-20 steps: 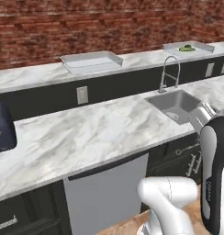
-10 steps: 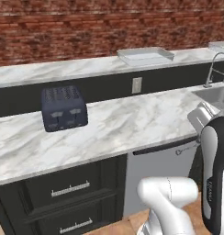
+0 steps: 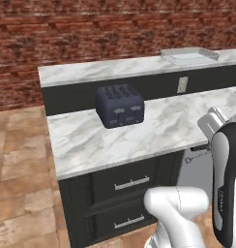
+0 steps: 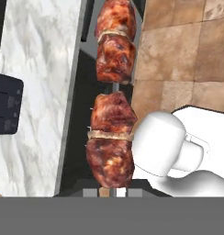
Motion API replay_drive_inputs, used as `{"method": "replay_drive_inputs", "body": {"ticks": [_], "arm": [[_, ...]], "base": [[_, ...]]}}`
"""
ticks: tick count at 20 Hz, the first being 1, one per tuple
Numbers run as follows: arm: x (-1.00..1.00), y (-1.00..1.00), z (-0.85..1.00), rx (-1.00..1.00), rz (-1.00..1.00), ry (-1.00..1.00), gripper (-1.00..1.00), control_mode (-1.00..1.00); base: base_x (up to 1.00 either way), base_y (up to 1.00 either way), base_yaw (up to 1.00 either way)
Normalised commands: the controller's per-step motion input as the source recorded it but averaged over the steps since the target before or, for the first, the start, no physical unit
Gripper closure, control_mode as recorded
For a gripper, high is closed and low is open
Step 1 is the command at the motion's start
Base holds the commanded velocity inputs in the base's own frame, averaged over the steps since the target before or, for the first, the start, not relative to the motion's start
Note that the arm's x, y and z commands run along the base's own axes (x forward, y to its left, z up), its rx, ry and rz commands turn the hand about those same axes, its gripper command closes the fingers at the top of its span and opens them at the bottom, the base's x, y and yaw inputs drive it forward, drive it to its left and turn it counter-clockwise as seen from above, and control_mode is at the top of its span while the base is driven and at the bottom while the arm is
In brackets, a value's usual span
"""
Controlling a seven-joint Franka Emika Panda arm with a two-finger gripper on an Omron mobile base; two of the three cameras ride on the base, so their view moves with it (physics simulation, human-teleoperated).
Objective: Place the cold items (cucumber and squash) from the fridge in one tupperware on the dining counter. Place the warm items (kebab skewer and hot dog) in the stove area in another tupperware.
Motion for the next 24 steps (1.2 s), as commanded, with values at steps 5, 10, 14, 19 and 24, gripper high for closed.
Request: {"method": "replay_drive_inputs", "body": {"ticks": [5, 10, 14, 19, 24], "arm": [[0.0, 0.0, 0.0, 0.0, 0.0, 0.0, 1.0, 1.0], [0.0, 0.0, 0.0, 0.0, 0.0, 0.0, 1.0, 1.0], [0.0, 0.0, 0.0, 0.0, 0.0, 0.0, 1.0, 1.0], [0.0, 0.0, 0.0, 0.0, 0.0, 0.0, 1.0, 1.0], [0.0, 0.0, 0.0, 0.0, 0.0, 0.0, 1.0, 1.0]], "base": [[0.0, 1.0, 0.0], [0.03, 1.0, -0.03], [0.14, 1.0, -0.21], [0.16, 1.0, -0.34], [0.18, 1.0, -0.48]]}}
